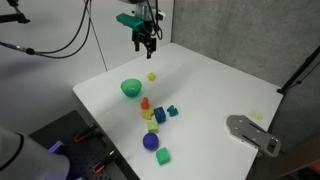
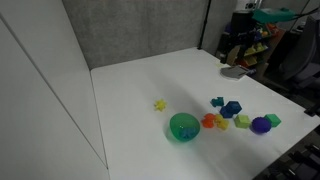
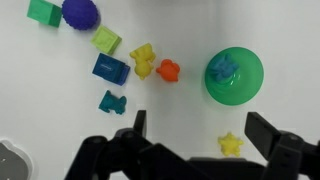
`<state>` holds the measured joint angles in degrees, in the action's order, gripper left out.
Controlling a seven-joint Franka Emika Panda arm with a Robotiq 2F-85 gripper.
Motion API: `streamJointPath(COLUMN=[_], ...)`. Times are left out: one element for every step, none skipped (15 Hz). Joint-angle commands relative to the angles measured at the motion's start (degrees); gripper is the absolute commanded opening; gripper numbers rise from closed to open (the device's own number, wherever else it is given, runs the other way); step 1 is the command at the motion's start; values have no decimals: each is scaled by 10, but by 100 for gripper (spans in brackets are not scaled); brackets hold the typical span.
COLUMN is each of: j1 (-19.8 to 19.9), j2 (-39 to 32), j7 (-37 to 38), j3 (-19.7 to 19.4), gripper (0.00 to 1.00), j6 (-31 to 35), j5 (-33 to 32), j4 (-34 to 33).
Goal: Put the blue toy animal in the bowl
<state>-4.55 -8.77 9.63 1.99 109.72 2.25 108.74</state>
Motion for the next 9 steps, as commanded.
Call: streamJointPath(j1=[11, 12, 15, 17, 20, 23, 26, 28, 31], j2=[85, 108, 128, 148, 164, 178, 190, 200, 205], j7=[-15, -13, -13, -11, -11, -10, -10, -11, -13], j3=[-5, -6, -6, -7, -7, -7, -8, -8, -9], gripper=[100, 100, 100, 100, 100, 100, 100, 100, 100], j6=[16, 34, 47, 63, 74, 82, 89, 93, 91], j5=[-21, -32, -39, -46, -49, -50, -50, -47, -46], j4=[67, 89, 107, 125, 140, 151, 162, 170, 176])
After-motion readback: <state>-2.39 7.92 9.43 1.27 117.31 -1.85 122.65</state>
